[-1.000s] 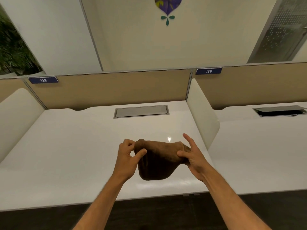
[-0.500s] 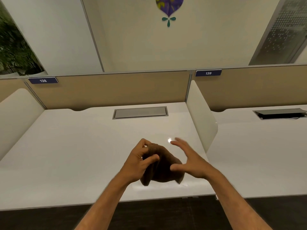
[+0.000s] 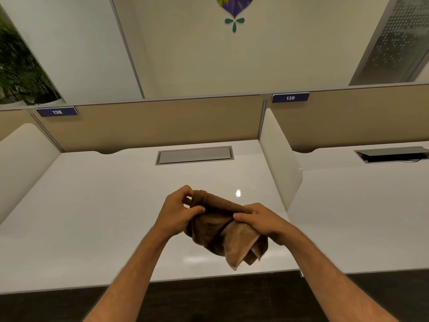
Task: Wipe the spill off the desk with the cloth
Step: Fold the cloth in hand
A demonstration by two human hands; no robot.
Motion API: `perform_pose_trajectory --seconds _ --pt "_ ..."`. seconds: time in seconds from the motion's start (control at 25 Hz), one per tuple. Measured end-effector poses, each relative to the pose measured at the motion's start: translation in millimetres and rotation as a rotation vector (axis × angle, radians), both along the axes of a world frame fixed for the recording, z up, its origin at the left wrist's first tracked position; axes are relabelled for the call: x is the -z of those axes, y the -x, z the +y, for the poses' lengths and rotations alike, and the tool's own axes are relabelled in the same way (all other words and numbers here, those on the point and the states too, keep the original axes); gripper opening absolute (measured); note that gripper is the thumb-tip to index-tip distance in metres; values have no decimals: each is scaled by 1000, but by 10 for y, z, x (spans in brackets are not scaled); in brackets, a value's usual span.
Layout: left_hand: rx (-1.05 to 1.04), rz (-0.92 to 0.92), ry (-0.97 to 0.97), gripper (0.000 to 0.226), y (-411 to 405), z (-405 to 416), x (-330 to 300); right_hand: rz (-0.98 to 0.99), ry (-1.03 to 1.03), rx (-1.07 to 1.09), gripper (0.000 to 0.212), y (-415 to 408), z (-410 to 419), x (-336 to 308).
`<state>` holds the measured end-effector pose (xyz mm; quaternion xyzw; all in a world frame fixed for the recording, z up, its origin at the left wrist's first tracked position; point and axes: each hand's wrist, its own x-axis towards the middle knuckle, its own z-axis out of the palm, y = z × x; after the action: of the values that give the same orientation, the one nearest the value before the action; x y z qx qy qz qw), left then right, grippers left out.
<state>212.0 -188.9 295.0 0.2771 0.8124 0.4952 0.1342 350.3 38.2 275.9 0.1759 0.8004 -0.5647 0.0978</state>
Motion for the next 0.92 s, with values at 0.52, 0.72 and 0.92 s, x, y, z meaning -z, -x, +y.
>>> perform_pose_trajectory --seconds 0.52,0.72,0.92 --pt "428 136 -32 45 146 406 327 104 597 461 36 449 -110 308" --pt "168 -250 13 74 990 532 513 117 580 489 53 794 138 269" --pt "409 -900 -103 65 1327 741 887 134 585 548 44 1172 297 330"
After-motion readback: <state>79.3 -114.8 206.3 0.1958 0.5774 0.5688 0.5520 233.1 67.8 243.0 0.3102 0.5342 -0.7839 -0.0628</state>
